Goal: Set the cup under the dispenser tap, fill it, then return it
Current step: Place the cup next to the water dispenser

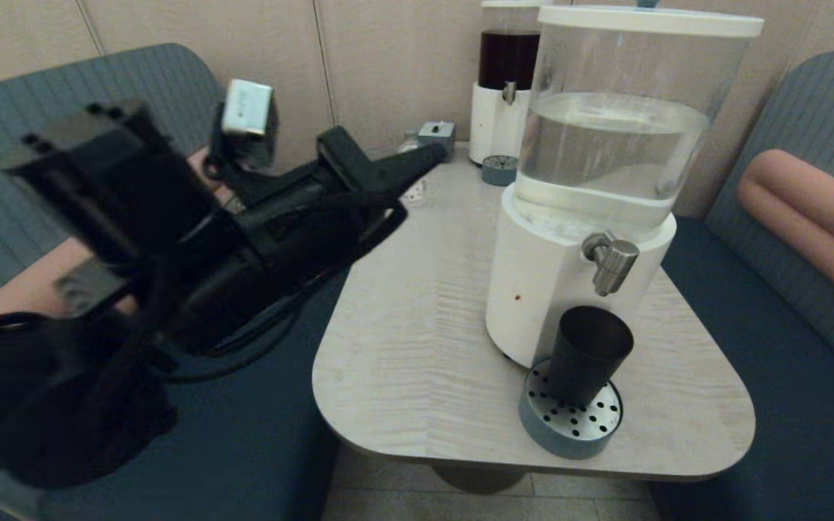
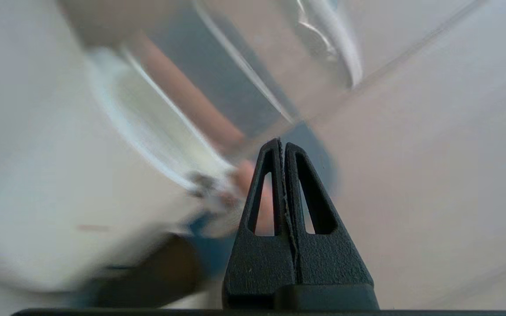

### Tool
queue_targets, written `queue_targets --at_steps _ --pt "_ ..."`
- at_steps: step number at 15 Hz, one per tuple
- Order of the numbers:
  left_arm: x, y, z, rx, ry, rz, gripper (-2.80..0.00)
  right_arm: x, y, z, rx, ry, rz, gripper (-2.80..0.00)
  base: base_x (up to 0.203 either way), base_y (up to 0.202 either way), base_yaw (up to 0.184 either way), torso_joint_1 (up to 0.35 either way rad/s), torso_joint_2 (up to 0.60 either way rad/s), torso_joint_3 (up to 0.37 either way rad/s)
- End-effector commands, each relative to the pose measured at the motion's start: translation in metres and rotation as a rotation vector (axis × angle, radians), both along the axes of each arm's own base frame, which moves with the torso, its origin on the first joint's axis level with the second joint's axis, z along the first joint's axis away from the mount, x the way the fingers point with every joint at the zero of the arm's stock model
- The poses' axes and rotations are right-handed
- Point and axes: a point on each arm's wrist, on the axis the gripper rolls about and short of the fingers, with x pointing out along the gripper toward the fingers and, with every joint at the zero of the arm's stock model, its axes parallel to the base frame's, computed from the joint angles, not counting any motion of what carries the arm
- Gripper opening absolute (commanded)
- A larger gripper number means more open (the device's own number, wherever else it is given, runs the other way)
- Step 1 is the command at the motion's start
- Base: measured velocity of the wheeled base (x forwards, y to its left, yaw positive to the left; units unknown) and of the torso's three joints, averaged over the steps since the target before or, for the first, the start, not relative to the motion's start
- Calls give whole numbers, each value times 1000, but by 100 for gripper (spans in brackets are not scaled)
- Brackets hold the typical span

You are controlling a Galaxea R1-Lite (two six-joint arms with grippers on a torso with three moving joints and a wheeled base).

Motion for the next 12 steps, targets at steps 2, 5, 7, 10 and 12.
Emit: queue_targets --at_steps 2,5,7,10,12 --pt "-65 67 26 85 -224 166 -280 1 0 -4 -1 12 1 -280 0 0 0 0 0 0" --pt "-130 111 13 300 -349 283 -280 1 0 -4 -1 12 1 -280 0 0 0 0 0 0" --pt "-169 134 -7 429 -360 312 -280 1 0 -4 -1 12 1 -280 0 0 0 0 0 0" --pt "-209 154 -48 554 -318 312 -280 1 0 -4 -1 12 1 -280 0 0 0 0 0 0" --pt "-217 158 -81 610 -275 274 -280 1 0 -4 -1 12 1 -280 0 0 0 0 0 0"
